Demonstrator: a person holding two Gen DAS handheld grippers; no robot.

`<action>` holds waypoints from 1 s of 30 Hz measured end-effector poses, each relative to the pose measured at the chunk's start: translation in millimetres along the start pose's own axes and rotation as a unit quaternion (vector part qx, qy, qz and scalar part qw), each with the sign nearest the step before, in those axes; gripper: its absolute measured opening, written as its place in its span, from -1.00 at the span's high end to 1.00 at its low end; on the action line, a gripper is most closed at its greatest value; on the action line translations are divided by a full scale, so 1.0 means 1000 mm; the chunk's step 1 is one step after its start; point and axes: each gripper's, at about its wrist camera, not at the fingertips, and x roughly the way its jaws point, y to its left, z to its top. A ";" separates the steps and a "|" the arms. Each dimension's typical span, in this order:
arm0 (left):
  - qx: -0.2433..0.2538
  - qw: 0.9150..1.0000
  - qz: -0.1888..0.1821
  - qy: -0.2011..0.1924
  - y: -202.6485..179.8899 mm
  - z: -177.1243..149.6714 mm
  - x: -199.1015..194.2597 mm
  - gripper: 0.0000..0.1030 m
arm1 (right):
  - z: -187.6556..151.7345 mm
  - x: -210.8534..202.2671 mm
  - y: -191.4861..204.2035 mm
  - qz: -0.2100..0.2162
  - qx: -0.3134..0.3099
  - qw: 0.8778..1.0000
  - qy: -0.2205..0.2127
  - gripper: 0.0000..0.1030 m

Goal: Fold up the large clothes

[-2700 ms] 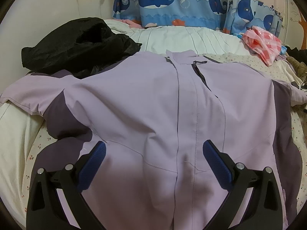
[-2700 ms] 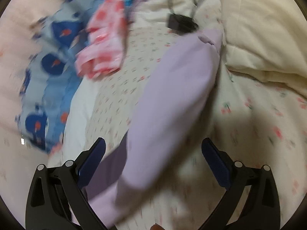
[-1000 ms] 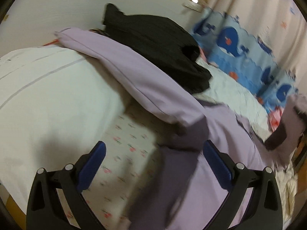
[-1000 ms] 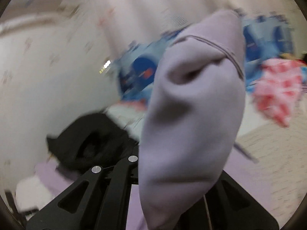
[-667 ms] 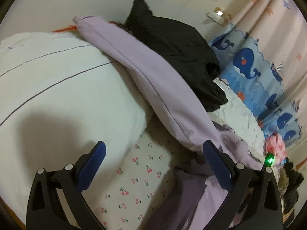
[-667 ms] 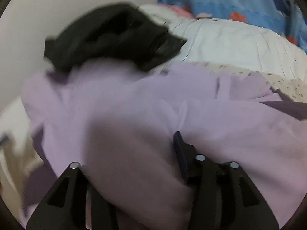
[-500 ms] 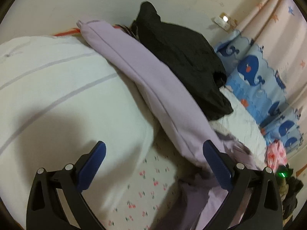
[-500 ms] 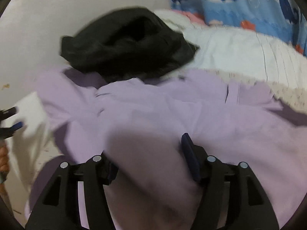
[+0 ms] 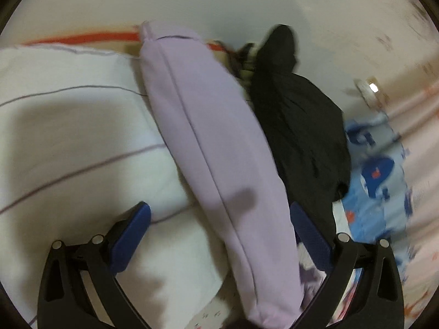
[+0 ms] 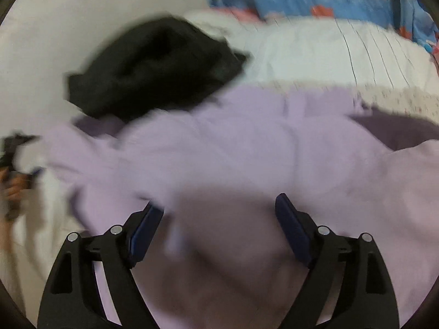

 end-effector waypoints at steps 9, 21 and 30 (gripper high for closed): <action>0.001 1.000 0.005 0.005 -0.038 0.009 0.037 -0.55 | -0.057 -0.055 -0.051 -0.026 0.045 0.999 -0.008 -0.64; 0.082 0.975 -0.196 -0.066 -0.109 -0.024 -0.035 0.66 | -0.112 -0.121 -0.073 0.006 0.097 0.995 -0.038 -0.64; 0.335 0.877 -0.344 -0.011 -0.331 -0.173 -0.108 0.66 | -0.103 -0.176 -0.112 0.054 0.195 0.972 -0.120 -0.64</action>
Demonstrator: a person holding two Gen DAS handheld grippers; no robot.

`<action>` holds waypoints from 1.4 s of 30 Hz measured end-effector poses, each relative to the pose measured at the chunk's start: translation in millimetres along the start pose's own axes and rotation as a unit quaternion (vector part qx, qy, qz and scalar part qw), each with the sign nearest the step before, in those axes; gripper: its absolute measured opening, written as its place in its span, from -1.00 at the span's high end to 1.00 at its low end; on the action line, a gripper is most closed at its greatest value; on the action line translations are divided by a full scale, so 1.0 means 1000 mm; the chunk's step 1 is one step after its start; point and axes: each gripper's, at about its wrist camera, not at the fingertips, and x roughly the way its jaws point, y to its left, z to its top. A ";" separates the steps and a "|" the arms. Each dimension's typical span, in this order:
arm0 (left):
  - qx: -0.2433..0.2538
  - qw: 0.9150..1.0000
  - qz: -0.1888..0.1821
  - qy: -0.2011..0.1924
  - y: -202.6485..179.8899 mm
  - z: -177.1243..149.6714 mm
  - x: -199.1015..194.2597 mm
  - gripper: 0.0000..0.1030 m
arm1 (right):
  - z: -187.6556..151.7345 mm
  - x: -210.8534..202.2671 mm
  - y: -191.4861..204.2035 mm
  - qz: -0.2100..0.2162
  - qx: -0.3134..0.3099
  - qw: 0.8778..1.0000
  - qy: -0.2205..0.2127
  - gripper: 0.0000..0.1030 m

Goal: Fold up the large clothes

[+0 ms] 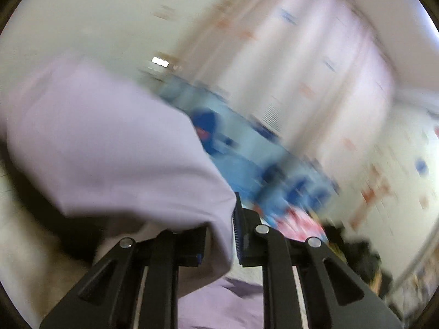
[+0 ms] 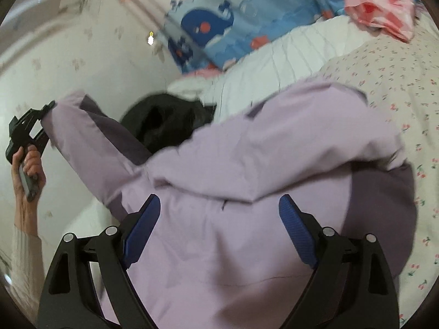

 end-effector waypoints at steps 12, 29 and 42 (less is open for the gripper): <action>-0.008 0.931 -0.065 0.359 -0.063 -0.282 0.235 0.66 | 0.044 -0.098 -0.069 -0.025 0.141 0.981 -0.131 -0.75; -0.017 0.946 0.106 0.306 0.082 -0.185 0.123 -0.50 | 0.027 0.037 -0.118 -0.161 0.073 0.982 0.070 -0.86; -0.050 0.924 0.176 0.336 0.162 -0.198 -0.060 -0.79 | -0.033 -0.084 -0.069 -0.121 0.021 0.978 0.169 -0.86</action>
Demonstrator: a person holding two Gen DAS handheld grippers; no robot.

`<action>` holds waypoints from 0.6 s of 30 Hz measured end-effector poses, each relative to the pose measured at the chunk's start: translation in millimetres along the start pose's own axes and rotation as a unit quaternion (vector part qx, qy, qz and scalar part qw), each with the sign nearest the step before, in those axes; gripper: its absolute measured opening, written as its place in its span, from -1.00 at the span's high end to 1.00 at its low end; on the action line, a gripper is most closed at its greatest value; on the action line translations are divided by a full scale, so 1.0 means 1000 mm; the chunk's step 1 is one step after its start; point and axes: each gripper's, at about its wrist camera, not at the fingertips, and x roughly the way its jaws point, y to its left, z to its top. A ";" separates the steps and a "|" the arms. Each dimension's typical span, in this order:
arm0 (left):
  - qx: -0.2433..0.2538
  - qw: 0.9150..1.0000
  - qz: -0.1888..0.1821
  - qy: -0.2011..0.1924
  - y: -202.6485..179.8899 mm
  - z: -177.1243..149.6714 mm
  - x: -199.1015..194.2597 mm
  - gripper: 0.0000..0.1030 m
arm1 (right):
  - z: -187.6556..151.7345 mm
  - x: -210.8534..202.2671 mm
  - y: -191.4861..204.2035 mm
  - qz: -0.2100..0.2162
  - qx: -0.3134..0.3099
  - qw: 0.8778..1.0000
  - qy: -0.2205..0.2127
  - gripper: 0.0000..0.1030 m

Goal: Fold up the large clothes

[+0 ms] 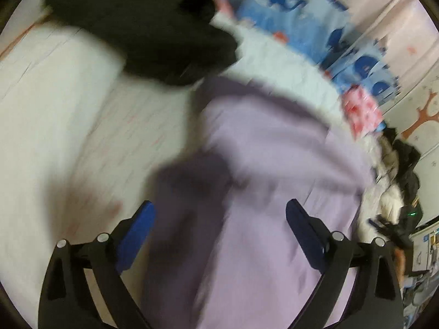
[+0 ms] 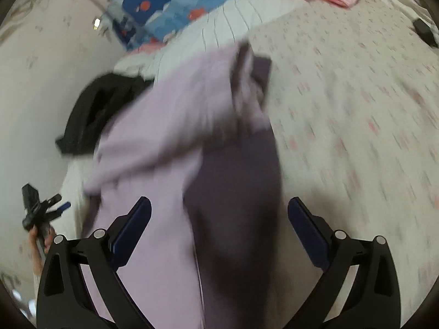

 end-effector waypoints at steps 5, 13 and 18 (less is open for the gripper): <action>-0.066 0.994 -0.024 0.088 0.055 -0.096 -0.010 -0.79 | -0.096 -0.027 0.003 0.040 0.029 0.995 0.085 -0.86; 0.001 0.985 -0.046 0.164 0.015 -0.178 0.001 -0.86 | -0.185 -0.032 0.023 0.081 0.053 0.986 0.136 -0.87; -0.047 0.985 -0.083 0.144 0.006 -0.172 -0.002 0.31 | -0.201 -0.026 0.029 0.129 0.084 0.985 0.080 0.37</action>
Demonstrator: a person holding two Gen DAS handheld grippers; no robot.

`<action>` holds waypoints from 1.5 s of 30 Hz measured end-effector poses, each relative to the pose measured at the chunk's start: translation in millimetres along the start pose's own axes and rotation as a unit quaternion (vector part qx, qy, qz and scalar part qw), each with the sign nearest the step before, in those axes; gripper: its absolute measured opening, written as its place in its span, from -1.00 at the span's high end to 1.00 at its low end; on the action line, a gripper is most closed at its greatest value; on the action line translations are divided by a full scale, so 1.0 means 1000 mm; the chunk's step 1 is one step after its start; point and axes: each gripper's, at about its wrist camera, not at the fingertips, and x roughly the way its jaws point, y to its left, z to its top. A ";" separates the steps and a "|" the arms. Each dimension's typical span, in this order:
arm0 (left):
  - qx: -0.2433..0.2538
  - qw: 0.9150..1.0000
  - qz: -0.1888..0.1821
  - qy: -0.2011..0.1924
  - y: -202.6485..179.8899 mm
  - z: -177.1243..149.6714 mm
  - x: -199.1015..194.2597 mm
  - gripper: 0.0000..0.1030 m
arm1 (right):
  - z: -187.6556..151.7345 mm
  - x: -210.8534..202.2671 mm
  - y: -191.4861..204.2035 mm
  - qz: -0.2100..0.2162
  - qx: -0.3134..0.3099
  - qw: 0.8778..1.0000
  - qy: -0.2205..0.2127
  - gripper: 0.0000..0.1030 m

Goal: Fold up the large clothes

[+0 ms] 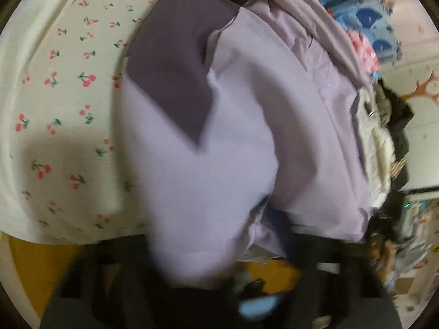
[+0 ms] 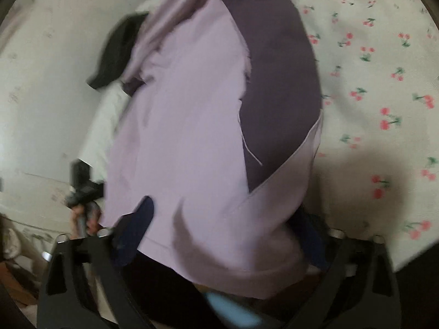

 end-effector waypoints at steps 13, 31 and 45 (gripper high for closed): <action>0.146 0.962 -0.169 -0.156 -0.114 -0.070 -0.213 0.81 | -0.004 -0.169 0.135 0.065 -0.144 0.972 -0.173 0.67; -0.029 0.996 -0.084 -0.011 0.070 -0.084 -0.057 -0.52 | -0.065 -0.130 -0.007 -0.049 -0.064 0.997 0.017 -0.68; 0.092 0.976 -0.167 -0.109 -0.059 -0.102 -0.140 0.58 | -0.052 -0.187 0.055 0.082 -0.132 0.980 -0.123 0.71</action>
